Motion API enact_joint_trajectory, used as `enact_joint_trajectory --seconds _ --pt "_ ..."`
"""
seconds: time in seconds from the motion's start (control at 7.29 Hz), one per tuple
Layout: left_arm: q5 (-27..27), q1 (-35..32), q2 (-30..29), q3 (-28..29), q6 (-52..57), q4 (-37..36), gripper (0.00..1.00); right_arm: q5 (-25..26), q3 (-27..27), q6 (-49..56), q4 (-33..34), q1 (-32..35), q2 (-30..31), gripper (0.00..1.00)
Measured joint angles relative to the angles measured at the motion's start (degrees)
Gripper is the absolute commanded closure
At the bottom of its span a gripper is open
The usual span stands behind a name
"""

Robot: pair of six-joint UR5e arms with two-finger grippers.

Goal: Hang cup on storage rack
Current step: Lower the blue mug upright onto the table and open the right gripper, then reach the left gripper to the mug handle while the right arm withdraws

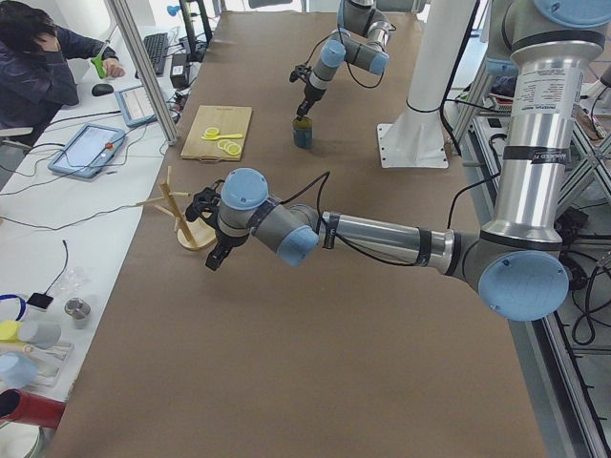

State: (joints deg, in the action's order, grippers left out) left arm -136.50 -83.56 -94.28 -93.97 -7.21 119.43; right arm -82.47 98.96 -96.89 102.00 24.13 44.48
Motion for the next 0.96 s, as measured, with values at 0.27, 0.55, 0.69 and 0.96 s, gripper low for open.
enact_joint_trajectory --seconds 0.27,0.55,0.69,0.96 --pt "0.0 2.4 -0.5 -0.4 -6.4 3.5 0.02 -5.4 4.0 9.3 -0.8 7.1 3.7 0.0" --pt "0.1 9.7 -2.4 -0.7 -19.6 15.2 0.03 -13.4 6.4 22.2 -6.6 16.3 11.3 0.0" --pt "0.2 13.7 -4.1 -1.2 -26.1 19.4 0.03 -17.1 6.4 29.3 -9.6 20.8 15.4 0.0" --pt "3.7 20.9 -7.0 -2.7 -32.9 23.7 0.02 -24.8 5.6 43.4 -13.1 29.2 21.8 0.0"
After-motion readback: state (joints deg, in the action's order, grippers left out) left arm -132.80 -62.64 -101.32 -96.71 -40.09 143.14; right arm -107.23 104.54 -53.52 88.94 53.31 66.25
